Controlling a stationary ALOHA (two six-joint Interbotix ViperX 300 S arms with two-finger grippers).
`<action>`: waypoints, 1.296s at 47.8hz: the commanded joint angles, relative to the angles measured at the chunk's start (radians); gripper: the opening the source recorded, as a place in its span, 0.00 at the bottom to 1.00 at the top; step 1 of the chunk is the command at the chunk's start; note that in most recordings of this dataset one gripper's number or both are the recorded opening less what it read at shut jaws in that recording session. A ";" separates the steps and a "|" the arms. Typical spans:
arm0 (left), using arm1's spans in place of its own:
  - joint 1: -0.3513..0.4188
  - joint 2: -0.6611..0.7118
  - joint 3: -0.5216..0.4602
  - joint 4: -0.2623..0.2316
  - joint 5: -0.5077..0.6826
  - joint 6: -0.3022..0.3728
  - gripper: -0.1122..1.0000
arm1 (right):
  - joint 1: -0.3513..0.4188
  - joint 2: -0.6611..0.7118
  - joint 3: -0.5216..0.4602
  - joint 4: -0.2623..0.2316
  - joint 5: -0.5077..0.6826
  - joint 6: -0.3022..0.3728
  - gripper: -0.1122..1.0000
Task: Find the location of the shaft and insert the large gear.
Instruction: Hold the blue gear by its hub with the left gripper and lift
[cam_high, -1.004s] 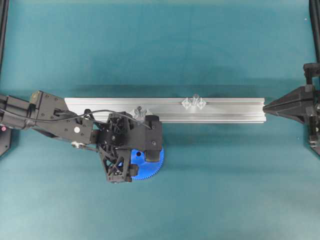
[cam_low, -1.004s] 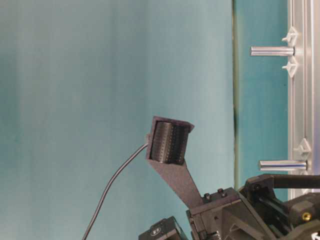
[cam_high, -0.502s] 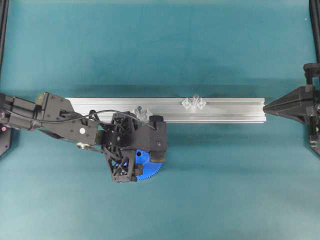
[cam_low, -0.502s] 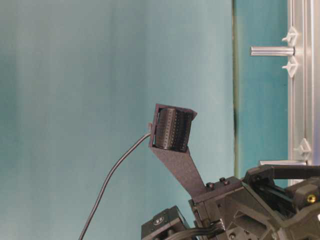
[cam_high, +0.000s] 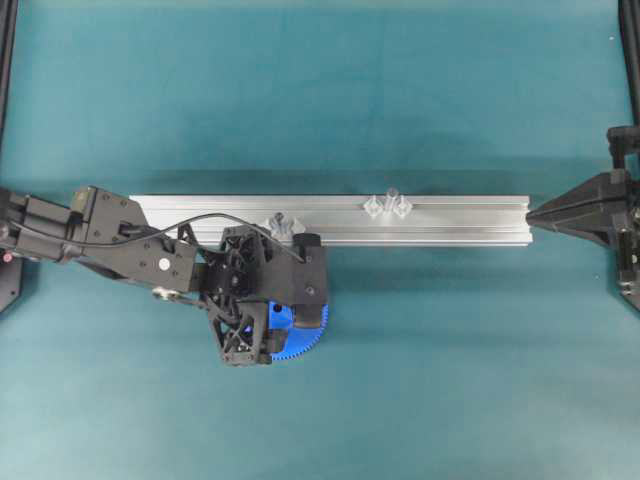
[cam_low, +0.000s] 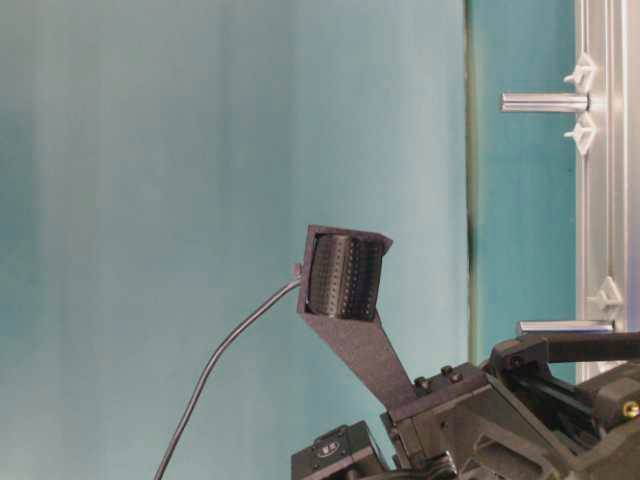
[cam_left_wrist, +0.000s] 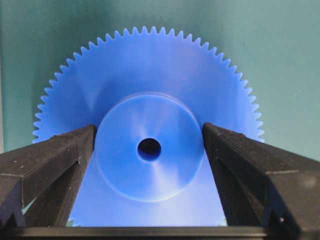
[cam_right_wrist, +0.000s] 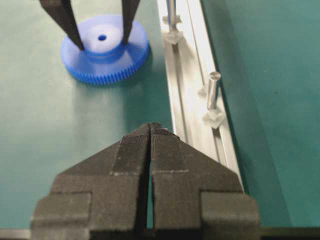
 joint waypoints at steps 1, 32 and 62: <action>0.000 -0.020 -0.005 0.000 0.006 -0.002 0.94 | -0.002 0.006 -0.012 0.003 -0.009 0.009 0.10; -0.002 -0.040 -0.011 0.000 0.054 -0.003 0.94 | -0.002 0.005 -0.011 0.003 -0.009 0.009 0.10; -0.002 -0.044 -0.057 0.002 0.075 0.006 0.73 | -0.002 0.005 -0.011 0.003 -0.011 0.011 0.10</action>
